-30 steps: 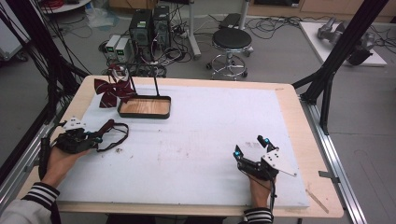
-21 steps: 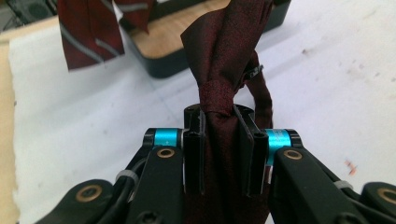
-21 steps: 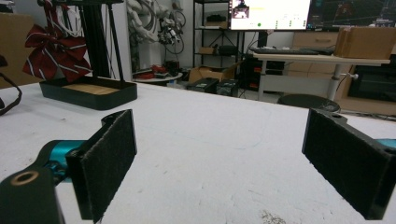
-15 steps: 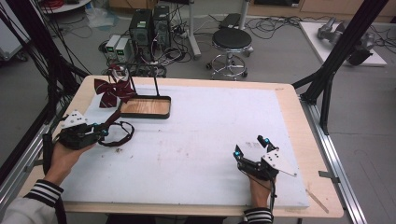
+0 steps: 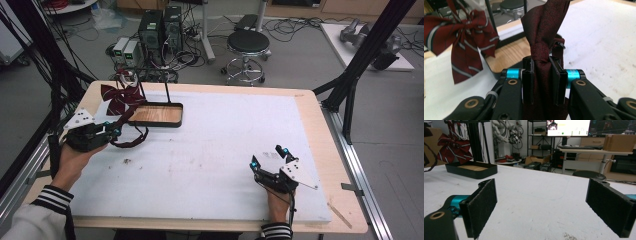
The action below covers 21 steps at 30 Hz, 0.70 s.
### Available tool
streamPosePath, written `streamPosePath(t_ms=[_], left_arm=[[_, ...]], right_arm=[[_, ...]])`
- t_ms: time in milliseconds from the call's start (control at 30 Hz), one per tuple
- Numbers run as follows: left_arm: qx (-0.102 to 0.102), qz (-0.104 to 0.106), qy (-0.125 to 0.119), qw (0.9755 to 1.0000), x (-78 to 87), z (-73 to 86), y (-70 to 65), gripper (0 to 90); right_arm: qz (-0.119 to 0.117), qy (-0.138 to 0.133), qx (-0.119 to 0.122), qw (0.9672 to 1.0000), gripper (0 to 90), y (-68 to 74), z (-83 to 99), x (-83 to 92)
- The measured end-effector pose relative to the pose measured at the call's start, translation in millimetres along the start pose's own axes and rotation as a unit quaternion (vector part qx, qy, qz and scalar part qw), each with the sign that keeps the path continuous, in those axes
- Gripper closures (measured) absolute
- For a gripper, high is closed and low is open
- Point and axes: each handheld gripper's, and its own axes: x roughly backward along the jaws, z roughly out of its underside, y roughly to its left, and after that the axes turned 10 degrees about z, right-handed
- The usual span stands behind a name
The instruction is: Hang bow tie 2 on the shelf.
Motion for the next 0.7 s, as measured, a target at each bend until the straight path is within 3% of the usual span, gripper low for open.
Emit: streamPosePath(t_ms=[533, 700], left_arm=[[-0.017, 0.009, -0.033, 0.9993, -16.5, -34.7, -7.7, 74.7], [-0.011, 0.008, -0.051, 0.9986, -22.0, -45.1, -6.9, 74.7]], right_arm=[[-0.001, 0.000, -0.002, 1.0000, 9.3, -0.5, 0.1, 0.0], [-0.001, 0.000, -0.002, 1.0000, 9.2, -0.6, 0.1, 0.2]])
